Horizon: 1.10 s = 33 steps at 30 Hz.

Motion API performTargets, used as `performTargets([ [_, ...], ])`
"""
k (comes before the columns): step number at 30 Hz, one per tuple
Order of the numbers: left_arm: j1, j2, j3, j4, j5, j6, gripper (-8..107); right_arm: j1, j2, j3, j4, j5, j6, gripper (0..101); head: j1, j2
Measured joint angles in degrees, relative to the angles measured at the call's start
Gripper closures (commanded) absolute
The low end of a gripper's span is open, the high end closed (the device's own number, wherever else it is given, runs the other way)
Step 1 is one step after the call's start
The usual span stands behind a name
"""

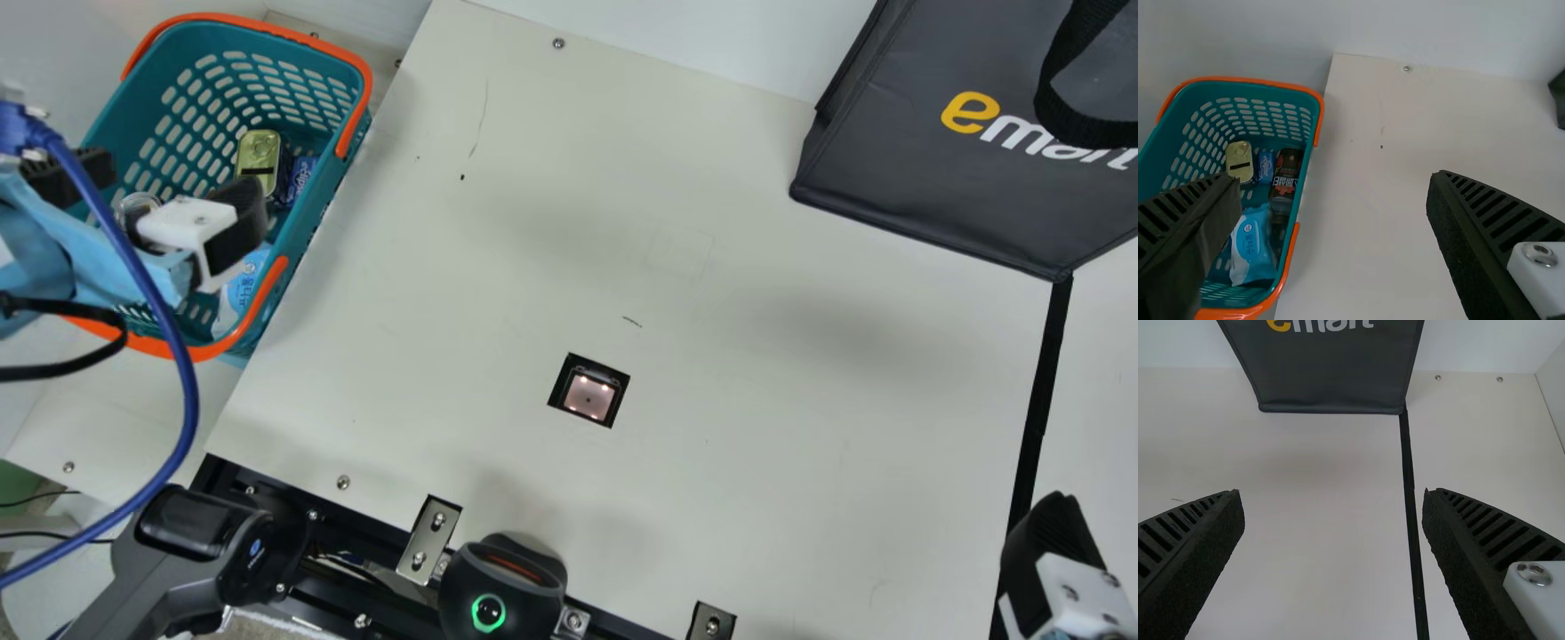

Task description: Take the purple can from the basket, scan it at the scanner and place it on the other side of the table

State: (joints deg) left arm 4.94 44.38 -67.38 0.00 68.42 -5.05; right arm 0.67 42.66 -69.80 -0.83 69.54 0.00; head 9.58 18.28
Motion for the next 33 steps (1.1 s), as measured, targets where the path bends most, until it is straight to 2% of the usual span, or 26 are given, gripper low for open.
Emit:
performTargets([
  [9, 10.2, 1.4, 2.1, 0.0, -2.4, -3.6, 9, 0.0, 0.0, 0.0, 0.0, 0.0, 0.0, 6, 0.0, 0.0],
  [14, 16.4, 3.1, 2.6, -1.9, -3.6, -1.6, 9, 0.0, 0.0, 0.0, 0.0, 0.0, 0.0, 6, 0.0, -0.1],
  [26, 29.4, 13.0, 1.9, -9.2, -7.3, 15.3, 9, 0.0, 0.0, 0.0, 0.0, 0.0, 0.0, 6, 0.0, -0.1],
  [33, 33.3, 20.8, 0.2, -12.9, -9.1, 26.8, 9, 0.0, 0.0, 0.0, 0.0, 0.1, 0.0, 6, 0.0, -0.1],
])
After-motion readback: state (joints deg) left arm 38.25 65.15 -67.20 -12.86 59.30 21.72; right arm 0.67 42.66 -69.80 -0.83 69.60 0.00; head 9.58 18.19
